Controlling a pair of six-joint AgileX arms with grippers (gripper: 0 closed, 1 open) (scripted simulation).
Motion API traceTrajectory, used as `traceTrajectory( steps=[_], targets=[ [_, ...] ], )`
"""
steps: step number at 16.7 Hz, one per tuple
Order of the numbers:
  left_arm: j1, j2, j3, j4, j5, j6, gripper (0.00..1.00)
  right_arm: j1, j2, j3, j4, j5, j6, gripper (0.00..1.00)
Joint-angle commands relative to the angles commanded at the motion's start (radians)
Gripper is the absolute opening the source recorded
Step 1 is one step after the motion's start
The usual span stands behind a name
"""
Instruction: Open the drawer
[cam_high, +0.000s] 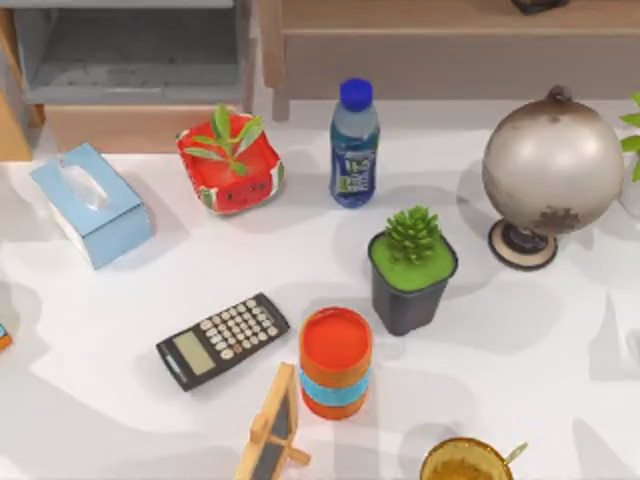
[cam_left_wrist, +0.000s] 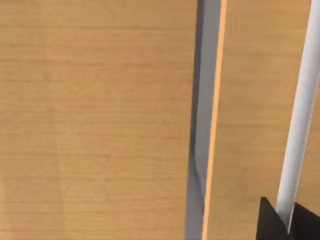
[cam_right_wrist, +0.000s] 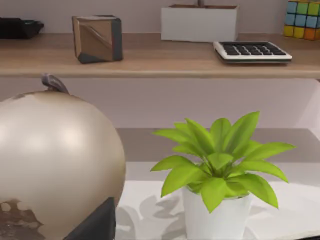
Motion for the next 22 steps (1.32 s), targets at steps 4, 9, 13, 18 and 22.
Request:
traceTrajectory(
  steps=[4,9,13,18,22],
  targets=[
    [0.018,-0.027,-0.065,0.036,0.017,0.003,0.00,0.000,0.000,0.000,0.000,0.000,0.000,1.00],
    [0.023,-0.029,-0.078,0.040,0.020,0.001,0.00,0.000,0.000,0.000,0.000,0.000,0.000,1.00],
    [0.069,-0.084,-0.205,0.109,0.068,0.002,0.00,0.000,0.000,0.000,0.000,0.000,0.000,1.00],
    [0.110,-0.126,-0.305,0.166,0.107,0.008,0.00,0.000,0.000,0.000,0.000,0.000,0.000,1.00],
    [0.118,-0.128,-0.316,0.173,0.114,0.008,0.00,0.000,0.000,0.000,0.000,0.000,0.000,1.00]
  ],
)
